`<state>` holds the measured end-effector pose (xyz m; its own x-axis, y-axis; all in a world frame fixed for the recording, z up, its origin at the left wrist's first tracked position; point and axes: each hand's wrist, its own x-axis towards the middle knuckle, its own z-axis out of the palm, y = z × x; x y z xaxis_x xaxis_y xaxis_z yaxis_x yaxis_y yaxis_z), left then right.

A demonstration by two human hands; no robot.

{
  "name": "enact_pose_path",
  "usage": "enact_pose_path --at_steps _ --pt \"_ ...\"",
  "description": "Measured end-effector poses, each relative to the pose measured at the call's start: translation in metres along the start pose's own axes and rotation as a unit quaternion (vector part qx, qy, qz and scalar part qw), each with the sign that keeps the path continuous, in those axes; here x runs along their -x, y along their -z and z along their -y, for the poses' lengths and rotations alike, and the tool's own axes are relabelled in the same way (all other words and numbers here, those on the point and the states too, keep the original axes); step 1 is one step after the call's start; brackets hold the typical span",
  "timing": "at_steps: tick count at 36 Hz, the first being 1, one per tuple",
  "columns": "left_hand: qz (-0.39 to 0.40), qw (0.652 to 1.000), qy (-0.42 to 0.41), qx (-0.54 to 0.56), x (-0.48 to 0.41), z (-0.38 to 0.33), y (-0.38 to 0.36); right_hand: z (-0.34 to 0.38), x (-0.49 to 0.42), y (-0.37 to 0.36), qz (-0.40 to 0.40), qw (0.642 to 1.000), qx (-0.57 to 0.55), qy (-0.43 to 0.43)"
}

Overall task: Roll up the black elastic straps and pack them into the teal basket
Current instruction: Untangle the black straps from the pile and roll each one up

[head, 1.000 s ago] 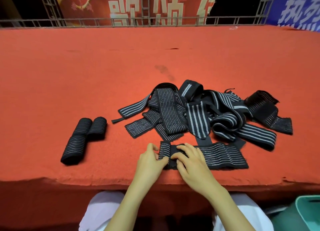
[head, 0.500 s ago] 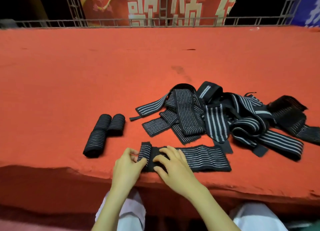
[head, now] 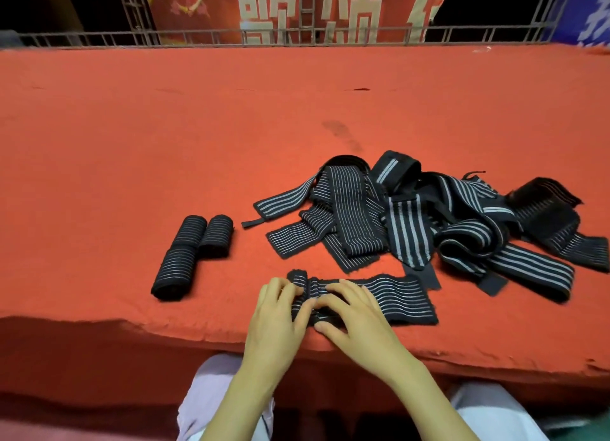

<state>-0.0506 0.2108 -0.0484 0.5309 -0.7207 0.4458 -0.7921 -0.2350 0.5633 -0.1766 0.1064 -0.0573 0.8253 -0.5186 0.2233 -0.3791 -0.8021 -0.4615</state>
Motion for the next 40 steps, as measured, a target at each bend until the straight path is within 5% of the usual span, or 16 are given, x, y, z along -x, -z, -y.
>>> enact_pose_path --at_steps 8,16,33,40 --pt "0.099 0.988 0.042 0.110 -0.008 0.002 0.016 -0.002 0.001 0.006 0.034 0.999 -0.015 -0.008" --pt "0.057 0.960 0.164 0.219 -0.010 0.005 0.013 -0.002 0.005 0.013 0.066 0.998 0.013 -0.007" --pt "0.037 0.979 0.197 0.031 -0.014 -0.009 -0.008 -0.016 -0.002 0.015 0.041 0.998 0.044 -0.032" --pt "-0.030 0.995 0.099 0.009 -0.004 -0.026 -0.031 -0.050 0.012 0.030 0.029 0.996 0.018 -0.086"
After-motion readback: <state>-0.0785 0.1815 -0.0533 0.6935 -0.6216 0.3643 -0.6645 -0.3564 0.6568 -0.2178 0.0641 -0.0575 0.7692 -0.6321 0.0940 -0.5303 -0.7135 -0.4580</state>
